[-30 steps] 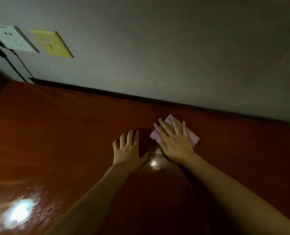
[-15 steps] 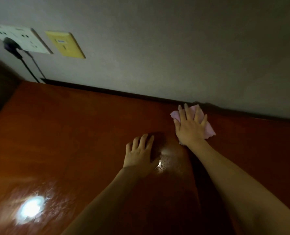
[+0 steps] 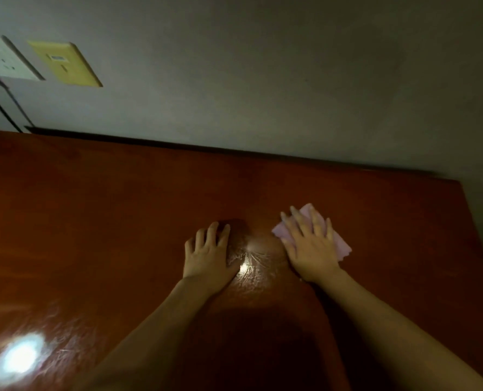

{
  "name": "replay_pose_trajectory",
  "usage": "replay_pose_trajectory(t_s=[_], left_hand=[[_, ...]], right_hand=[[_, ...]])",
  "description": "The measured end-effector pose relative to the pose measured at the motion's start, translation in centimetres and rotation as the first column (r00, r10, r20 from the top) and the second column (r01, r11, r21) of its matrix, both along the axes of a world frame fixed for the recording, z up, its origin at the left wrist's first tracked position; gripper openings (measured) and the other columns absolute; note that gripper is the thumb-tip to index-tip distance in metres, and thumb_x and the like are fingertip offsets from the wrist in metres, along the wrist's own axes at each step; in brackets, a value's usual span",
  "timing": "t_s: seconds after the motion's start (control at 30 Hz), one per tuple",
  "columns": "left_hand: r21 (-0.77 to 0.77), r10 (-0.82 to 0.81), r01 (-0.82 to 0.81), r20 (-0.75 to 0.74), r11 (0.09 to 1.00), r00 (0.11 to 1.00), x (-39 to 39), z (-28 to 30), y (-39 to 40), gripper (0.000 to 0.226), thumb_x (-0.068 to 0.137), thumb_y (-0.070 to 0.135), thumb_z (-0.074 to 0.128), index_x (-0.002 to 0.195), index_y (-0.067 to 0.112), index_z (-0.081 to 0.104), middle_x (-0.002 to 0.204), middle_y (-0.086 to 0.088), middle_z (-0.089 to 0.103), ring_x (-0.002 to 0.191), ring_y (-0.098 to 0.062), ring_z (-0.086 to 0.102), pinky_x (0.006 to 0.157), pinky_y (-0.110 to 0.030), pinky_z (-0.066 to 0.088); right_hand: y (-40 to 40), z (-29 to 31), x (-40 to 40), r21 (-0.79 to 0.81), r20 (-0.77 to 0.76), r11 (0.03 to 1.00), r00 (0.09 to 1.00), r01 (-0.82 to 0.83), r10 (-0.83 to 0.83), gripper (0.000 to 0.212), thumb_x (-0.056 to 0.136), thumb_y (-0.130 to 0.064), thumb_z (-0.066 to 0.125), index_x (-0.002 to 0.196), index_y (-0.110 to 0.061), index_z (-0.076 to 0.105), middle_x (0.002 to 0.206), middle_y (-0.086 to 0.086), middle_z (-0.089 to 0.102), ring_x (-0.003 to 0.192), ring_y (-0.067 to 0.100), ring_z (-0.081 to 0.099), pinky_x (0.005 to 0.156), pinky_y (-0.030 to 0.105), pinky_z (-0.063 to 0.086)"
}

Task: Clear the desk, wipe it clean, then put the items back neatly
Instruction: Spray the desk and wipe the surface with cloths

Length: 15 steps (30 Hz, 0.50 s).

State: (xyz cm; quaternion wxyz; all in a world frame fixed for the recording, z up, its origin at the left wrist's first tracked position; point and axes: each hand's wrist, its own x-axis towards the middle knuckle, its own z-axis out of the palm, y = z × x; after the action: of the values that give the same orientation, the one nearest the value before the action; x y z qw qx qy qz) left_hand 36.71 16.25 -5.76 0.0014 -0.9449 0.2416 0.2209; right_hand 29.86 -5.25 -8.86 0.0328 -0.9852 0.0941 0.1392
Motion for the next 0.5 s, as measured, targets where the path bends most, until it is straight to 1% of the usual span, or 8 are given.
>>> replay_pose_trajectory(t_s=[0.1, 0.13, 0.17, 0.23, 0.3, 0.4, 0.43, 0.5], left_hand=[[0.002, -0.054, 0.055, -0.018, 0.999, 0.998, -1.3, 0.1, 0.8, 0.078, 0.092, 0.057, 0.037, 0.151, 0.026, -0.002, 0.158, -0.001, -0.002, 0.143, -0.026, 0.003, 0.114, -0.044, 0.013], [-0.002, -0.063, 0.063, -0.018, 0.998, 0.998, -1.7, 0.1, 1.2, 0.077, 0.092, 0.056, 0.038, 0.151, 0.026, -0.002, 0.158, -0.001, -0.002, 0.143, -0.025, 0.003, 0.113, -0.044, 0.012], [-0.011, -0.066, 0.066, -0.018, 0.998, 0.998, -2.0, 0.0, 1.7, 0.076, 0.092, 0.055, 0.038, 0.151, 0.026, -0.001, 0.158, 0.0, -0.002, 0.143, -0.025, 0.003, 0.113, -0.044, 0.011], [-0.028, -0.071, 0.071, -0.01, 0.997, 0.997, -2.4, 0.0, 2.5, 0.075, 0.092, 0.054, 0.038, 0.152, 0.027, 0.001, 0.157, 0.001, -0.001, 0.142, -0.024, 0.003, 0.113, -0.043, 0.011], [-0.025, -0.075, 0.075, 0.001, 0.997, 0.997, -3.1, -0.1, 3.2, 0.074, 0.092, 0.053, 0.037, 0.151, 0.027, 0.001, 0.157, 0.002, 0.0, 0.142, -0.023, 0.004, 0.113, -0.042, 0.011], [-0.024, -0.055, 0.055, -0.011, 0.998, 0.998, -4.0, -0.3, 3.8, 0.072, 0.093, 0.051, 0.037, 0.151, 0.027, 0.002, 0.157, 0.001, 0.0, 0.142, -0.023, 0.003, 0.114, -0.042, 0.011], [-0.029, -0.045, 0.045, -0.007, 0.999, 0.999, -4.3, -0.4, 3.8, 0.071, 0.093, 0.05, 0.037, 0.151, 0.027, 0.002, 0.158, 0.001, 0.001, 0.142, -0.023, 0.003, 0.114, -0.042, 0.011], [-0.034, -0.027, 0.027, 0.003, 0.999, 1.0, -4.7, -0.6, 3.8, 0.071, 0.094, 0.051, 0.036, 0.151, 0.027, 0.002, 0.158, 0.001, 0.001, 0.142, -0.023, 0.004, 0.114, -0.042, 0.011]], right_hand=[[0.8, 0.3, 2.8, 0.026, 0.063, 0.974, 0.972, 0.224, -0.225, 0.058, 0.1, -0.047, 0.013, 0.152, -0.026, 0.0, 0.16, 0.001, -0.004, 0.145, 0.032, -0.013, 0.113, 0.058, -0.002], [1.6, 0.2, 3.9, 0.05, 0.066, 0.958, 0.956, 0.281, -0.284, 0.058, 0.1, -0.045, 0.015, 0.152, -0.024, 0.0, 0.16, 0.002, -0.005, 0.145, 0.034, -0.014, 0.113, 0.06, -0.002], [2.6, 0.2, 4.8, 0.066, 0.064, 0.951, 0.95, 0.301, -0.305, 0.059, 0.1, -0.045, 0.016, 0.152, -0.023, -0.002, 0.16, 0.003, -0.006, 0.144, 0.035, -0.016, 0.113, 0.061, -0.002], [5.3, -0.1, 6.0, 0.07, 0.088, 0.97, 0.967, 0.232, -0.237, 0.059, 0.1, -0.047, 0.014, 0.152, -0.024, -0.003, 0.16, 0.002, -0.007, 0.143, 0.036, -0.018, 0.112, 0.062, -0.004], [7.8, -0.3, 5.7, 0.054, 0.098, 0.993, 0.989, 0.102, -0.107, 0.059, 0.099, -0.049, 0.012, 0.151, -0.027, -0.005, 0.16, 0.0, -0.008, 0.143, 0.036, -0.019, 0.111, 0.059, -0.007], [9.9, -0.9, 2.2, 0.055, 0.078, 0.992, 0.991, -0.109, 0.105, 0.058, 0.1, -0.049, 0.013, 0.15, -0.029, -0.009, 0.159, -0.002, -0.01, 0.142, 0.034, -0.022, 0.108, 0.056, -0.014], [9.9, -1.1, 0.4, 0.047, 0.077, 0.985, 0.984, -0.166, 0.163, 0.058, 0.1, -0.049, 0.017, 0.15, -0.029, -0.004, 0.16, -0.001, -0.003, 0.143, 0.034, -0.018, 0.109, 0.055, -0.013], [9.1, -1.2, -3.1, 0.033, 0.047, 0.979, 0.978, -0.203, 0.202, 0.057, 0.098, -0.05, 0.021, 0.149, -0.026, 0.018, 0.156, 0.002, 0.024, 0.145, 0.035, 0.005, 0.112, 0.056, 0.003]])
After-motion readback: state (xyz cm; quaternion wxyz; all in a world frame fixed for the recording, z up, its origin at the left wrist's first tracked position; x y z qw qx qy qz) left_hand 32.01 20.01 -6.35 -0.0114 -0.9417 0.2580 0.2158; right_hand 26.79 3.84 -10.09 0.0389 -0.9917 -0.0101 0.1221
